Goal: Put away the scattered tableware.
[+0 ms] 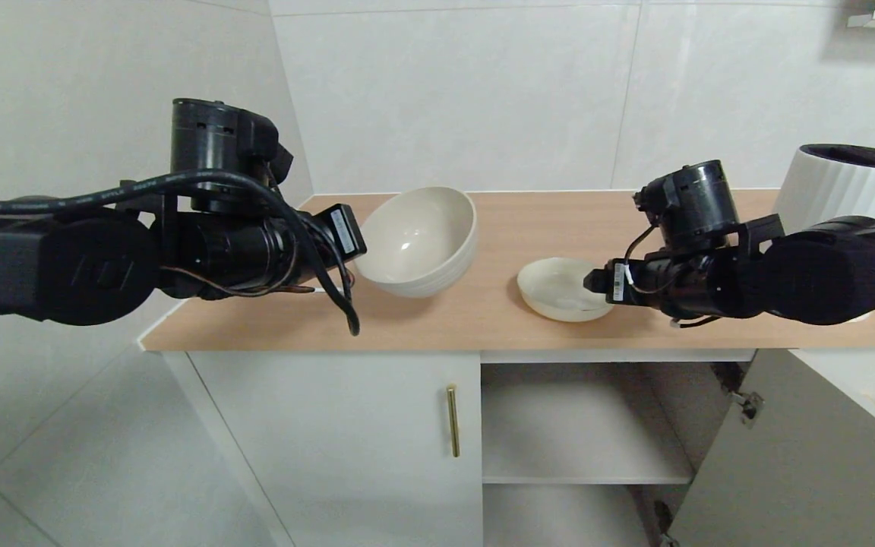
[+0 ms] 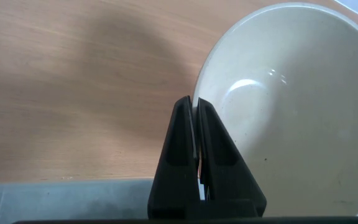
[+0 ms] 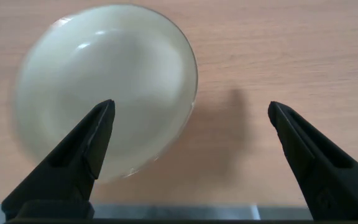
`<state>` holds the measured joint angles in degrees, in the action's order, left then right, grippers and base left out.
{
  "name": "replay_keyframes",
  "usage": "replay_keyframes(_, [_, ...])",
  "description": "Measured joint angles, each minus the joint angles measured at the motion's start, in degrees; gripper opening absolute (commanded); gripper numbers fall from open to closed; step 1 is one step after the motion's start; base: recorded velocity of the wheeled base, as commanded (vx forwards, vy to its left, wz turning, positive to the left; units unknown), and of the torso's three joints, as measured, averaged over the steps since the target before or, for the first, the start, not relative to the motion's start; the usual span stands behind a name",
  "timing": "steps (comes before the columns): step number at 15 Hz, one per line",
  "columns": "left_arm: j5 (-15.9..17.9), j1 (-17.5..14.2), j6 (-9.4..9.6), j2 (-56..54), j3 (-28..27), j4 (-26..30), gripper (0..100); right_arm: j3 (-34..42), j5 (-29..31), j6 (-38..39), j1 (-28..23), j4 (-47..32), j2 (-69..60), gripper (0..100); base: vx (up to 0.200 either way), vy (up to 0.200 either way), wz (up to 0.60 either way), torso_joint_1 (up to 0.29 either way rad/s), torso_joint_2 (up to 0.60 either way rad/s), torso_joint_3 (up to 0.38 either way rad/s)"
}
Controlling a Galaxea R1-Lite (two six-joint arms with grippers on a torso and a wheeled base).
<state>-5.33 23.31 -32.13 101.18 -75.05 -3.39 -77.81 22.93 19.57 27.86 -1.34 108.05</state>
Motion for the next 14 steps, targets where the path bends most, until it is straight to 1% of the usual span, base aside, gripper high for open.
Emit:
replay_keyframes(4, [0.0,0.0,-0.07,0.0,0.0,0.0,0,-0.7,0.1,0.0,-0.5,1.2,2.4,100,0.000,0.000,0.00,0.000,0.00,0.000])
replay_keyframes(5, [0.0,0.0,-0.10,0.0,0.0,0.0,0,-0.7,0.1,0.0,-0.6,1.4,2.7,0,0.000,0.000,0.00,0.000,0.00,0.000])
replay_keyframes(14, [0.0,0.0,-0.11,-0.2,0.0,0.0,0,-1.3,-0.7,2.6,-0.6,2.5,2.9,0,0.000,0.000,0.00,0.000,0.00,0.000])
